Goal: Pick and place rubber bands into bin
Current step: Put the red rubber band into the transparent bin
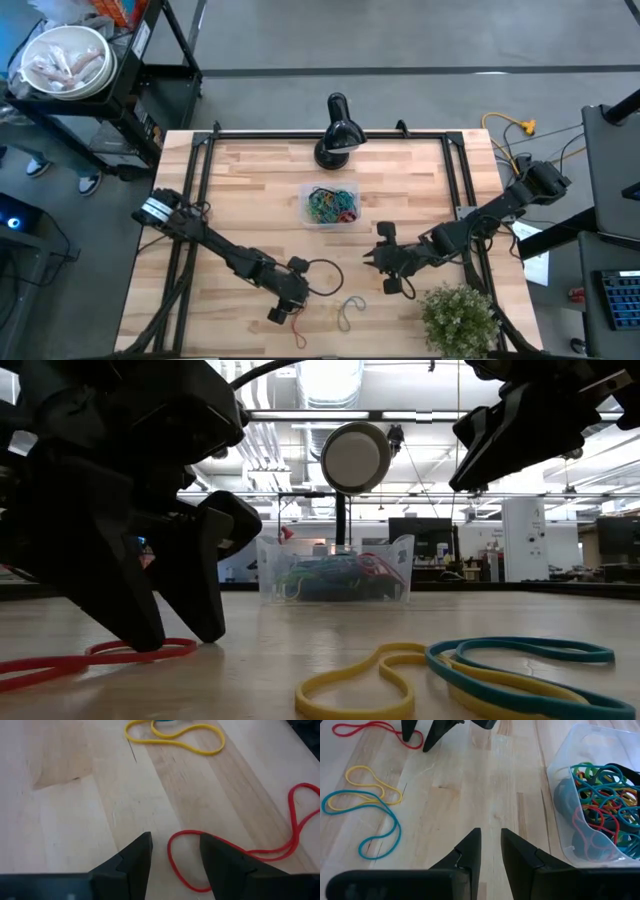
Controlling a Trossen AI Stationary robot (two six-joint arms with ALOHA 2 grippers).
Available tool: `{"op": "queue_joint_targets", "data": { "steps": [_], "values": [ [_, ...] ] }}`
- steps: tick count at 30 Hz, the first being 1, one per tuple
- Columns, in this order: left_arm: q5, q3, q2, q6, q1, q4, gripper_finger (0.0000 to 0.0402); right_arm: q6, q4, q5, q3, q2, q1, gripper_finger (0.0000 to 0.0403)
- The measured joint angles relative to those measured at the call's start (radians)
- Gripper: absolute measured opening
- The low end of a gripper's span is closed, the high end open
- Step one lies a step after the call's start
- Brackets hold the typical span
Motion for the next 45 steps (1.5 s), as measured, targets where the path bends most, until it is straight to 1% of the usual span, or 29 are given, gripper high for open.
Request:
{"op": "queue_joint_targets", "data": {
  "steps": [6,12,18,26,28,32,41,43,45],
  "values": [
    [-0.003,0.004,0.001,0.001,0.000,-0.029,0.0149,-0.007,0.000,0.000,0.000,0.000,0.000,0.0068],
    [-0.046,-0.001,0.004,-0.001,-0.001,-0.081,0.0112,-0.007,0.001,0.000,0.000,0.000,0.001,0.0068],
    [-0.115,-0.005,0.005,-0.007,-0.003,-0.131,0.0082,-0.007,0.001,0.000,0.000,0.000,0.001,0.0068],
    [-0.289,-0.008,0.006,-0.079,-0.003,-0.216,0.0065,-0.007,0.001,0.000,0.000,0.000,0.001,0.0068],
    [-0.315,-0.009,0.006,-0.082,-0.003,-0.221,0.0062,-0.007,0.001,0.000,0.000,0.000,0.001,0.0068],
    [-0.331,-0.010,0.006,-0.079,-0.001,-0.224,0.0061,-0.007,0.001,-0.001,0.000,0.000,0.001,0.0068],
    [-0.328,-0.011,0.006,-0.079,0.005,-0.223,0.0060,0.001,0.001,-0.001,0.000,0.000,0.001,0.0068],
    [-0.313,-0.011,0.006,-0.081,0.009,-0.224,0.0054,0.002,0.002,-0.001,0.000,0.000,0.001,0.0068],
    [-0.304,-0.011,0.006,-0.097,0.012,-0.227,0.0039,0.004,0.002,-0.001,0.000,0.000,0.001,0.0068]
  ]
}}
